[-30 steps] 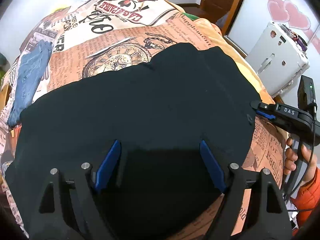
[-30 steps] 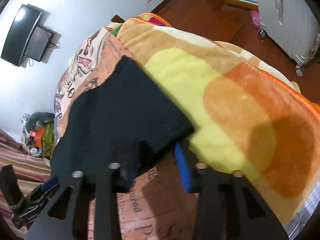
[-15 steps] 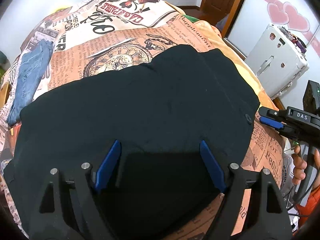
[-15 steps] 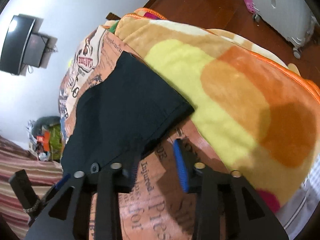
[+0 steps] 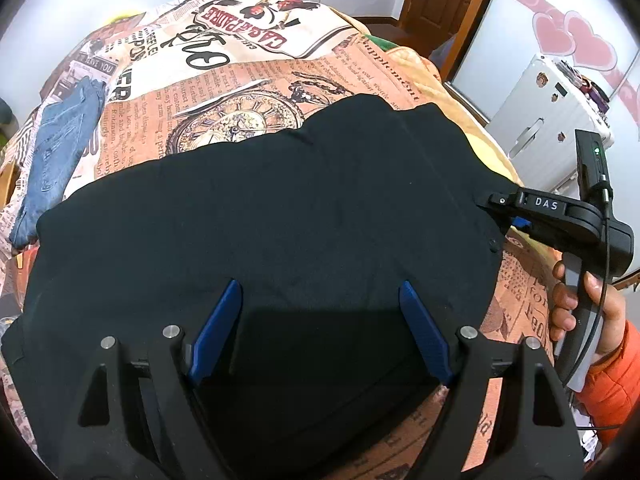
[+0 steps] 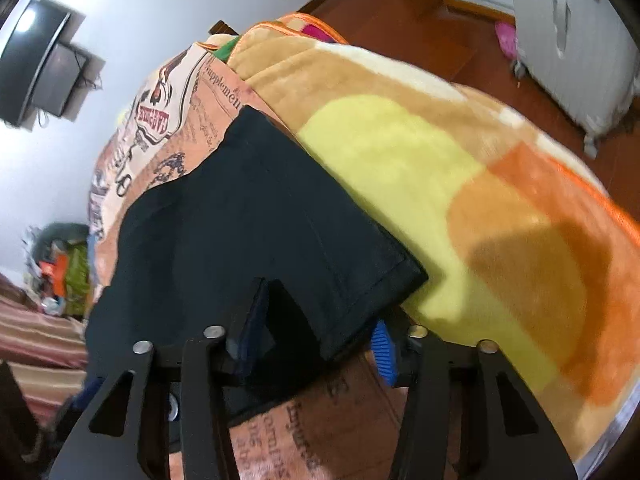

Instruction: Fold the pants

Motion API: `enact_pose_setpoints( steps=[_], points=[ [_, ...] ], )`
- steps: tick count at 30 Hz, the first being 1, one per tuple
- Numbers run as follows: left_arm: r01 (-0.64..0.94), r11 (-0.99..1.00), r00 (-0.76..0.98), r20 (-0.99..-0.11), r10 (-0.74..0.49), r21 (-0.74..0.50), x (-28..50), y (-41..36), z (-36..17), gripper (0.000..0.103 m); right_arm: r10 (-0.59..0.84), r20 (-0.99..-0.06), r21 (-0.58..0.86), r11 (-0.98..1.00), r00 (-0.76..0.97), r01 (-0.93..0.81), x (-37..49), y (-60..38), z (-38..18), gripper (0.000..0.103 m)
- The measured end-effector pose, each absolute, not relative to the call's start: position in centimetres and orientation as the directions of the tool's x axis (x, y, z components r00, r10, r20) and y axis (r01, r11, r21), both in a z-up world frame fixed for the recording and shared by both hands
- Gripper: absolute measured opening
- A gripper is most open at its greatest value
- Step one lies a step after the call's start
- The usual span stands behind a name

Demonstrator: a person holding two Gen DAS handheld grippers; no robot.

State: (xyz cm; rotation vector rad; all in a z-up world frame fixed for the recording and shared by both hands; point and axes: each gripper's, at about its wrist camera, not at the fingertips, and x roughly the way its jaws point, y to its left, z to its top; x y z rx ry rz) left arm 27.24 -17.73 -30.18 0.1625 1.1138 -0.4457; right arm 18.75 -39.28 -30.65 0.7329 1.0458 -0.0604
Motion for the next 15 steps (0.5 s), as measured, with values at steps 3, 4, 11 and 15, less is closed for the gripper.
enact_pose_setpoints(
  steps=[3,4,11,15],
  points=[
    [0.416,0.904,0.368,-0.890,-0.271,-0.103,27.3,-17.5,-30.0,0.081,0.293,-0.794,0.521,0.778,0.532,0.351,18.7,-38.9,-29.9,0.008],
    [0.410,0.906,0.371,-0.888,-0.273,-0.106,27.3,-17.3,-29.8,0.081,0.289,-0.788,0.520,0.785,0.544,0.337,18.6,-38.8,-29.4,0.007],
    [0.375,0.923,0.455,-0.850,-0.266,-0.089,27.0,-15.4,-27.4,0.081,0.272,-0.708,0.501,0.844,0.652,0.192,17.7,-37.1,-22.9,0.006],
    [0.353,0.933,0.513,-0.819,-0.258,-0.073,26.3,-13.4,-25.4,0.081,0.291,-0.644,0.501,0.859,0.707,0.102,17.6,-35.6,-18.8,0.006]
  ],
)
